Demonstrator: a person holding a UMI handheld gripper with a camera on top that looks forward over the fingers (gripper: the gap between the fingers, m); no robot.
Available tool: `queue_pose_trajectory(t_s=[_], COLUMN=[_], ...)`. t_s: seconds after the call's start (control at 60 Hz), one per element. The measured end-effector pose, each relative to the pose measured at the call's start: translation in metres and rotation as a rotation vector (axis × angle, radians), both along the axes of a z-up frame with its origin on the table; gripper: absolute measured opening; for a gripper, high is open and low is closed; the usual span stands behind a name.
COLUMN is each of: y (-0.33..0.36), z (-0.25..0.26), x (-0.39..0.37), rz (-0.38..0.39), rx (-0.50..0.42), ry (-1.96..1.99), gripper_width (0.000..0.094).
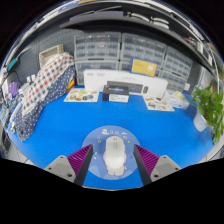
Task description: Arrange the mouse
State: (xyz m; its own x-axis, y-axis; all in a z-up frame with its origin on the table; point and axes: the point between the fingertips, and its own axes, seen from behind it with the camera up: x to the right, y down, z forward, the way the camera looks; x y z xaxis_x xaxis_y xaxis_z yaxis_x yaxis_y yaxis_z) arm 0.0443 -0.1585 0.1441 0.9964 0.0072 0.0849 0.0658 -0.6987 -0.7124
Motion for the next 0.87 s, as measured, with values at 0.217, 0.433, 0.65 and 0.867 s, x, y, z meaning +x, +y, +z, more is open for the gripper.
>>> queue_pose_trajectory(t_s=[0.217, 0.433, 0.65, 0.867], y=[-0.058, -0.104, -0.124, -0.129], z=[0.073, 0.106, 0.116, 0.131], x=[-0.007, -0.001, -0.001, 0.003], rz=[-0.039, -0.060, -0.058, -0.077], rx=[0.097, 0.135, 0.157, 0.196], ry=[0.040, 0.029, 0.042, 0.063], gripper_width=[0.0826, 0.0826, 0.0826, 0.0825])
